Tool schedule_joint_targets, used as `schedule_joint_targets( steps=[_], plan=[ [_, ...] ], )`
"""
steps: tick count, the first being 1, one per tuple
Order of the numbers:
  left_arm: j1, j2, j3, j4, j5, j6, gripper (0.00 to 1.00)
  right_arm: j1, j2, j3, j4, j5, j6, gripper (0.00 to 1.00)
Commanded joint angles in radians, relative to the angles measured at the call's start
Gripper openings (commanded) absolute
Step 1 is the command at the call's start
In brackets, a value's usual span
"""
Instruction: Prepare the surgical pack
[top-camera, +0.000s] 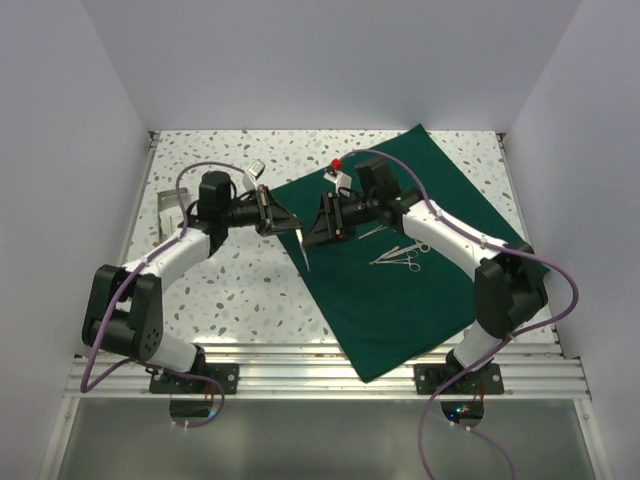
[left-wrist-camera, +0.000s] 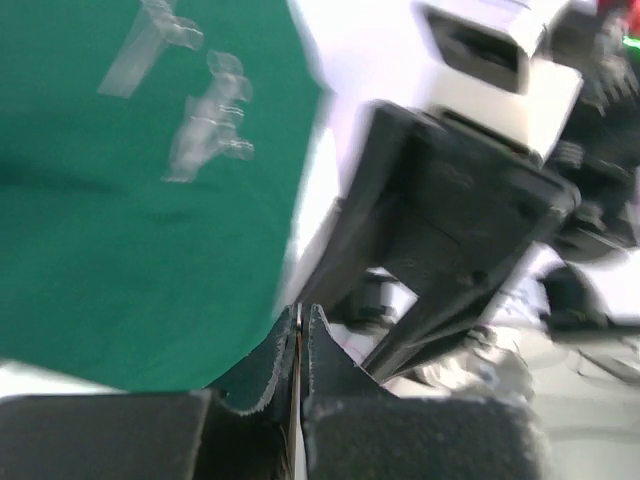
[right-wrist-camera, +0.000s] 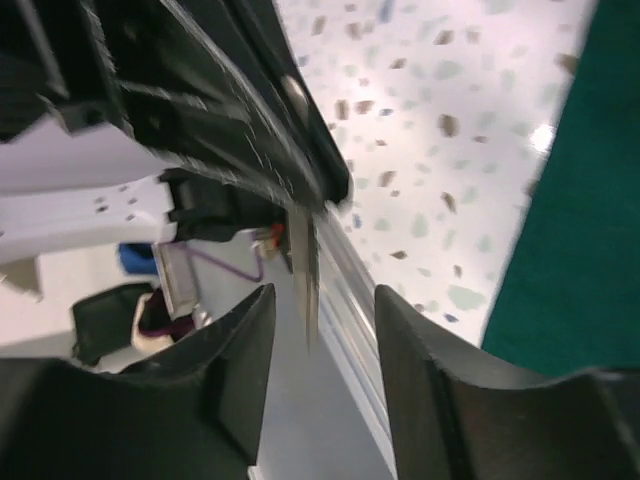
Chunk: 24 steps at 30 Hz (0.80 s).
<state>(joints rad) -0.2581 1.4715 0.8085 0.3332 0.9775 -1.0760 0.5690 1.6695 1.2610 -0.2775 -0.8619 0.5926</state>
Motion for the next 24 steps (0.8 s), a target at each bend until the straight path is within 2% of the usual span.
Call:
schedule_joint_targets(
  steps=[1,3,4,5,6,7,8,10,16,21,24],
  plan=[
    [0.091,0.010,0.206,-0.488,-0.118,0.379,0.00,-0.014,-0.001,0.112,-0.277,0.272,-0.112,0.50],
    [0.198,0.064,0.291,-0.770,-0.256,0.520,0.00,-0.044,-0.010,0.109,-0.394,0.361,-0.140,0.52],
    [0.232,0.081,0.372,-0.846,-0.314,0.625,0.00,-0.055,-0.014,0.103,-0.419,0.377,-0.146,0.52],
    [0.297,0.098,0.414,-0.909,-0.455,0.671,0.00,-0.064,-0.031,0.092,-0.452,0.391,-0.158,0.53],
    [0.321,0.130,0.457,-1.013,-0.538,0.710,0.00,-0.081,-0.039,0.080,-0.459,0.393,-0.168,0.53],
    [0.342,0.145,0.544,-1.055,-0.627,0.778,0.00,-0.087,-0.046,0.049,-0.465,0.390,-0.174,0.53],
    [0.373,0.179,0.582,-1.091,-0.813,0.801,0.00,-0.092,-0.063,0.034,-0.468,0.389,-0.183,0.53],
    [0.402,0.217,0.682,-1.161,-1.010,0.852,0.00,-0.106,-0.074,-0.009,-0.473,0.376,-0.192,0.53],
    [0.448,0.391,0.875,-1.252,-1.235,0.883,0.00,-0.129,-0.088,-0.078,-0.460,0.359,-0.198,0.53],
    [0.448,0.545,0.991,-1.286,-1.298,0.892,0.00,-0.149,-0.085,-0.078,-0.474,0.351,-0.215,0.53],
    [0.448,0.599,1.008,-1.278,-1.317,0.898,0.00,-0.167,-0.079,-0.077,-0.485,0.353,-0.220,0.53]
  ],
)
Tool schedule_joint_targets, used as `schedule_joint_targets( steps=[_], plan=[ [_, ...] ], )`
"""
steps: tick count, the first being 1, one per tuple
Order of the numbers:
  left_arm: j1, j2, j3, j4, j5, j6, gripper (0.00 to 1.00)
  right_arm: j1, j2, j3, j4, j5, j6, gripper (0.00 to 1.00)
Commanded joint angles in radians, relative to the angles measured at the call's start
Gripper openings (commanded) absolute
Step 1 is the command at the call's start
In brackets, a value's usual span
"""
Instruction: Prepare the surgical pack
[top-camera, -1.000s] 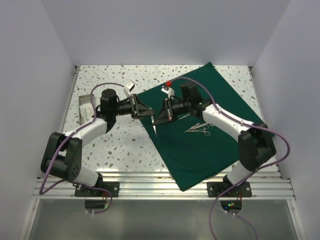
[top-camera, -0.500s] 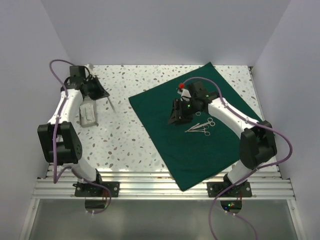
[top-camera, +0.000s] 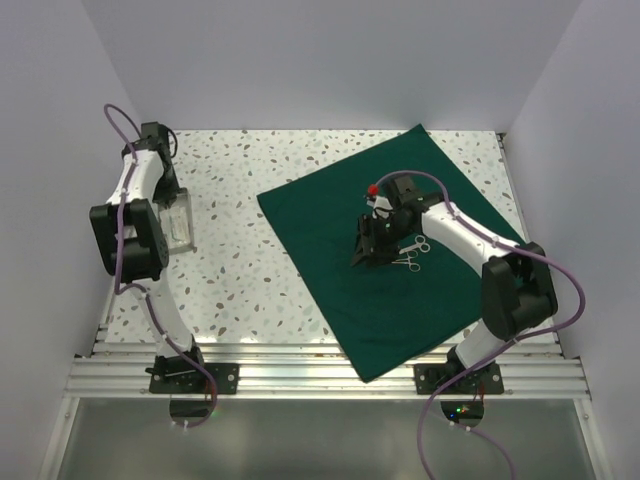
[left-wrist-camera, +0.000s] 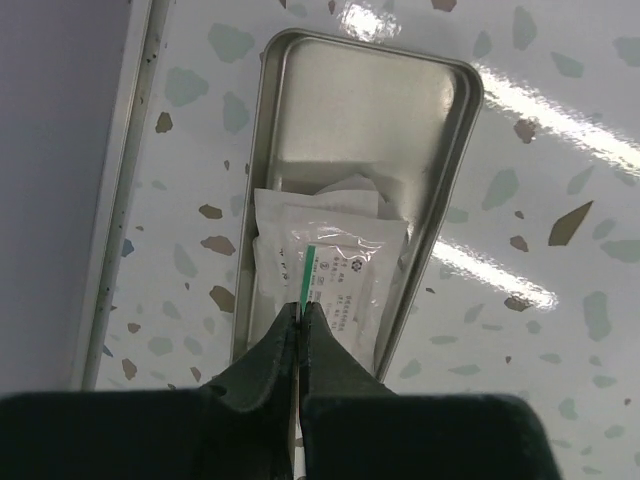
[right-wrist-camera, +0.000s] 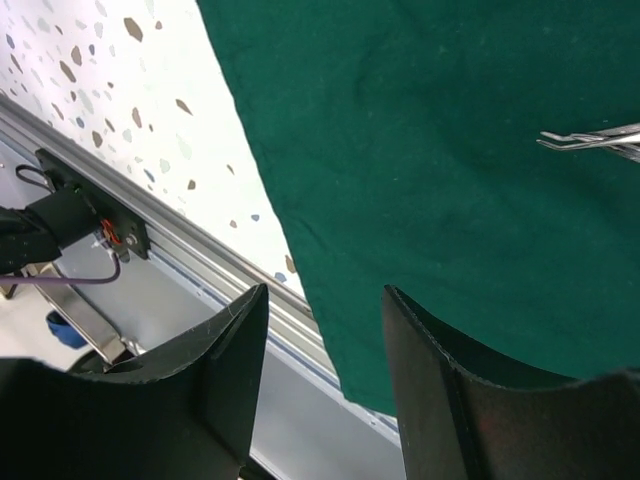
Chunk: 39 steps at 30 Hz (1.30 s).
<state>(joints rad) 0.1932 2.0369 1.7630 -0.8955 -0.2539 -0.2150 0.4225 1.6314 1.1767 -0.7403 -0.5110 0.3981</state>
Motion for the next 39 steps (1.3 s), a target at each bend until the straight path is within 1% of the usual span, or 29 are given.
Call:
schedule_joint_targets(
  steps=[1,7,8,9,10,11,12,13,14,16,18,20,23,25,30,32,33,39],
  plan=[
    [-0.001,0.043,0.052,-0.042,-0.064,0.040,0.00,-0.025,-0.042,0.008,-0.025,0.003,-0.027,0.53],
    [-0.003,0.109,0.095,-0.032,-0.044,0.032,0.00,-0.045,-0.021,0.020,-0.044,0.042,0.007,0.53],
    [-0.001,0.114,0.101,-0.037,-0.045,0.025,0.04,-0.047,-0.009,0.030,-0.050,0.055,0.019,0.54],
    [-0.001,0.112,0.101,-0.036,-0.044,0.022,0.11,-0.048,0.002,0.040,-0.057,0.115,0.036,0.54],
    [-0.001,0.106,0.101,-0.039,-0.045,0.019,0.26,-0.051,0.014,0.050,-0.085,0.146,0.080,0.54],
    [-0.001,0.102,0.099,-0.039,-0.045,0.014,0.33,-0.051,0.046,0.079,-0.103,0.182,0.103,0.54],
    [-0.003,0.095,0.093,-0.039,-0.035,0.006,0.37,-0.053,0.062,0.096,-0.144,0.257,0.163,0.53],
    [-0.001,0.083,0.090,-0.040,-0.027,0.003,0.42,-0.054,0.077,0.116,-0.163,0.297,0.192,0.51],
    [-0.001,0.075,0.087,-0.040,-0.022,0.000,0.51,-0.054,0.090,0.139,-0.174,0.322,0.221,0.49],
    [-0.003,0.054,0.084,-0.046,-0.025,-0.012,0.61,-0.053,0.113,0.159,-0.189,0.382,0.296,0.48],
    [-0.005,0.039,0.085,-0.054,0.002,-0.024,0.63,-0.054,0.131,0.181,-0.211,0.429,0.367,0.48],
    [-0.015,0.002,0.075,-0.053,0.022,-0.038,0.64,-0.054,0.139,0.193,-0.215,0.492,0.402,0.46],
    [-0.057,-0.066,0.041,-0.054,0.038,-0.053,0.66,-0.056,0.177,0.210,-0.218,0.541,0.450,0.44],
    [-0.098,-0.141,-0.002,-0.033,0.070,-0.061,0.68,-0.056,0.221,0.222,-0.214,0.551,0.467,0.43],
    [-0.187,-0.308,-0.200,0.038,0.157,-0.096,0.69,-0.056,0.268,0.225,-0.182,0.543,0.515,0.40],
    [-0.187,-0.375,-0.255,0.058,0.180,-0.107,0.69,-0.056,0.286,0.230,-0.179,0.557,0.525,0.40],
    [-0.213,-0.394,-0.269,0.061,0.198,-0.107,0.69,-0.054,0.291,0.232,-0.169,0.560,0.530,0.39],
    [-0.216,-0.471,-0.316,0.059,0.226,-0.092,0.69,-0.056,0.329,0.244,-0.145,0.571,0.556,0.37]
  ],
)
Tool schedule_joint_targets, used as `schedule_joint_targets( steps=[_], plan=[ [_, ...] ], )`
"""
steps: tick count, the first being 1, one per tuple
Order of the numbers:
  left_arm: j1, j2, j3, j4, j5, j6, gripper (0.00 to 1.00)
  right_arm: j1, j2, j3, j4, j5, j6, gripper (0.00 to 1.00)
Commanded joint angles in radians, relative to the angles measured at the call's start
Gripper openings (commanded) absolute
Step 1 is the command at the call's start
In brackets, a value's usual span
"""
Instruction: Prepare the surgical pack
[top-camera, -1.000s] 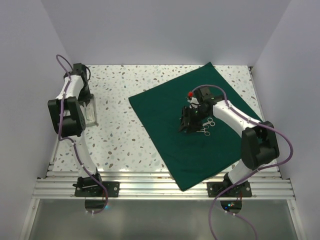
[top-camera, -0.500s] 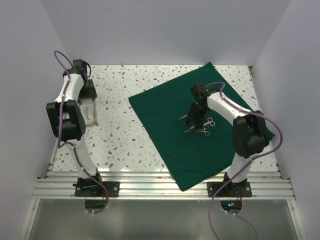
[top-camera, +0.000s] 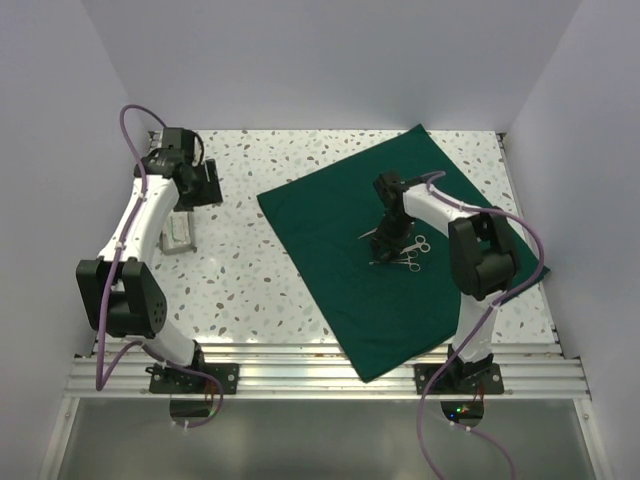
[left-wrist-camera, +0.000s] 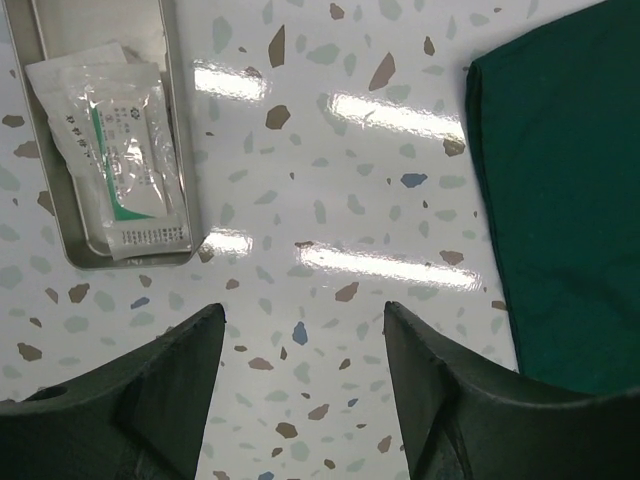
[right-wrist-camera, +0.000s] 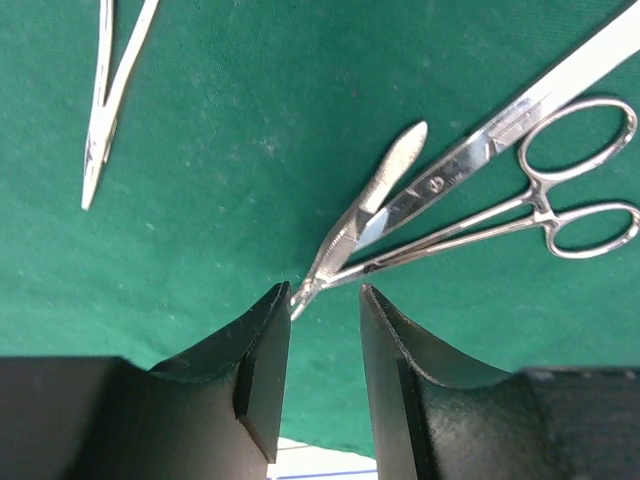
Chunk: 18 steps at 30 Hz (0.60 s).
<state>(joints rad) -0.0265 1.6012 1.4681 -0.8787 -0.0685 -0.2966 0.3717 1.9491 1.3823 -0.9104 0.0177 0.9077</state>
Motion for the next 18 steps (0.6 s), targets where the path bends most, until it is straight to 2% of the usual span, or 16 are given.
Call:
schedule_joint_targets(
  steps=[1,5,11,14,16,18],
  plan=[
    [0.002,-0.040,-0.038,0.052,0.051,-0.015,0.69,-0.005,0.016,0.037,0.025,0.042,0.048,0.37],
    [-0.013,-0.047,-0.057,0.064,0.099,-0.022,0.68,-0.005,0.031,0.038,0.030,0.054,0.053,0.34],
    [-0.032,-0.055,-0.063,0.070,0.114,-0.026,0.68,-0.004,0.043,0.057,0.025,0.067,0.040,0.19],
    [-0.033,-0.066,-0.065,0.078,0.144,-0.027,0.68,-0.004,0.044,0.072,0.027,0.064,0.022,0.08],
    [-0.033,-0.075,-0.072,0.096,0.196,-0.027,0.69,-0.002,0.016,0.081,0.030,0.070,-0.006,0.01],
    [-0.035,-0.080,-0.081,0.122,0.286,-0.027,0.70,-0.002,-0.006,0.095,0.028,0.054,-0.048,0.00]
  ],
)
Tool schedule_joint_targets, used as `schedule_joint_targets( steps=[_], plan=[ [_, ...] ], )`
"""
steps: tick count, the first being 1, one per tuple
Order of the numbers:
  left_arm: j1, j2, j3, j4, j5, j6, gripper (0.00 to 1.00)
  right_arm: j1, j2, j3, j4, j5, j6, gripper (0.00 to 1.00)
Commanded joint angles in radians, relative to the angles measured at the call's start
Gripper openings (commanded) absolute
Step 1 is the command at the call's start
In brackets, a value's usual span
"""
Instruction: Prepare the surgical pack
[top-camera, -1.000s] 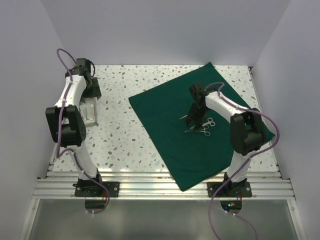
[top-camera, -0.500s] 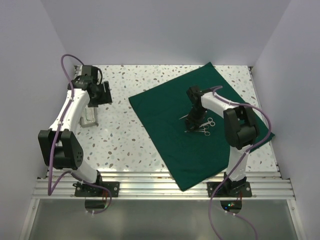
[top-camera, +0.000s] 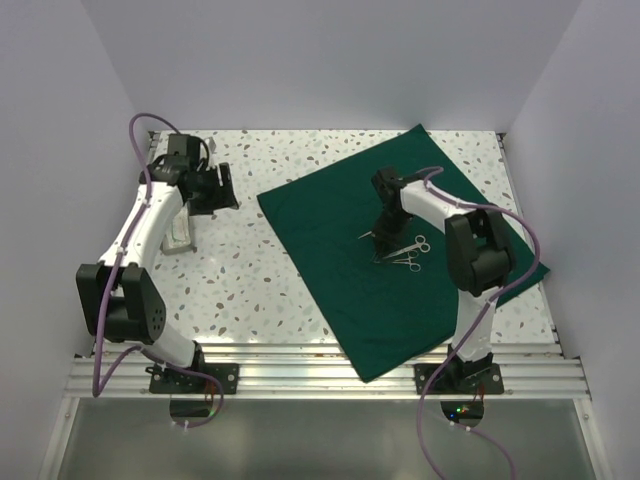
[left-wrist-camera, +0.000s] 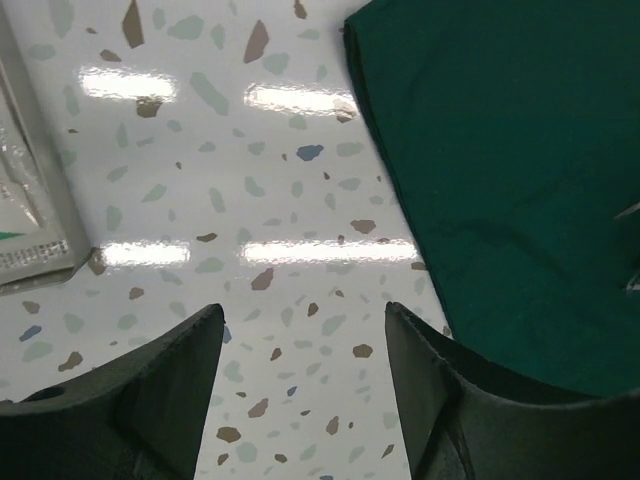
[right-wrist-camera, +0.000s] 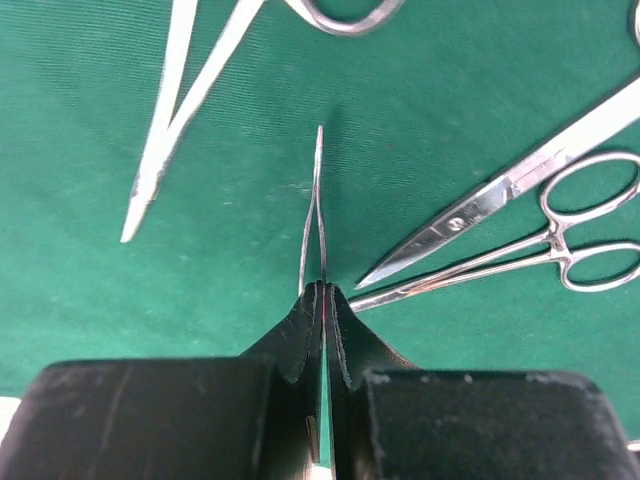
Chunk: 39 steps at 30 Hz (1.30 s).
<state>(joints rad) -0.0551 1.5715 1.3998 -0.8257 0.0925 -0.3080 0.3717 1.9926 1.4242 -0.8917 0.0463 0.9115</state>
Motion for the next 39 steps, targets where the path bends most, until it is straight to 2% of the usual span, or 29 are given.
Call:
schedule_joint_targets(
  steps=[1,2,4,6,7,8,9,10,12,14,19,23,31,34,37,38,39],
  plan=[
    [-0.008,-0.051,-0.033,0.088,0.166,-0.020,0.70,-0.002,-0.073,0.071,0.010,0.018,-0.071,0.00],
    [-0.011,-0.054,-0.048,0.114,0.258,-0.026,0.70,-0.002,-0.084,0.079,0.004,0.012,-0.110,0.00],
    [-0.011,-0.062,-0.093,0.187,0.349,-0.067,0.72,-0.002,-0.133,0.078,0.020,-0.028,-0.158,0.00],
    [-0.017,-0.070,-0.122,0.284,0.480,-0.106,0.73,-0.002,-0.170,0.062,0.088,-0.086,-0.248,0.00],
    [-0.020,-0.071,-0.158,0.324,0.527,-0.156,0.74,-0.002,-0.188,0.024,0.136,-0.230,-0.284,0.00],
    [-0.023,-0.071,-0.180,0.367,0.612,-0.190,0.75,0.001,-0.218,0.007,0.224,-0.308,-0.340,0.00],
    [-0.026,-0.070,-0.202,0.452,0.647,-0.225,0.76,0.010,-0.224,-0.007,0.258,-0.375,-0.358,0.00],
    [-0.029,-0.068,-0.244,0.492,0.671,-0.302,0.76,0.022,-0.229,-0.021,0.285,-0.523,-0.378,0.00],
    [-0.054,-0.079,-0.287,0.627,0.703,-0.377,0.77,0.071,-0.235,-0.019,0.330,-0.630,-0.413,0.00],
    [-0.096,-0.087,-0.323,0.700,0.705,-0.471,0.79,0.107,-0.247,-0.033,0.388,-0.712,-0.413,0.00],
    [-0.187,-0.073,-0.338,0.809,0.708,-0.598,0.79,0.174,-0.287,-0.091,0.516,-0.780,-0.338,0.00],
    [-0.244,-0.070,-0.360,0.803,0.667,-0.620,0.75,0.196,-0.321,-0.131,0.621,-0.784,-0.278,0.00],
    [-0.264,-0.082,-0.400,0.758,0.628,-0.638,0.69,0.197,-0.367,-0.166,0.657,-0.756,-0.250,0.00],
    [-0.285,-0.062,-0.392,0.773,0.639,-0.652,0.65,0.199,-0.360,-0.163,0.668,-0.761,-0.246,0.00],
    [-0.301,-0.050,-0.394,0.810,0.647,-0.681,0.53,0.207,-0.342,-0.143,0.663,-0.773,-0.246,0.00],
    [-0.302,-0.042,-0.394,0.810,0.651,-0.684,0.35,0.207,-0.339,-0.142,0.663,-0.770,-0.246,0.00],
    [-0.302,-0.039,-0.384,0.810,0.650,-0.675,0.25,0.208,-0.336,-0.136,0.660,-0.767,-0.246,0.00]
  ],
)
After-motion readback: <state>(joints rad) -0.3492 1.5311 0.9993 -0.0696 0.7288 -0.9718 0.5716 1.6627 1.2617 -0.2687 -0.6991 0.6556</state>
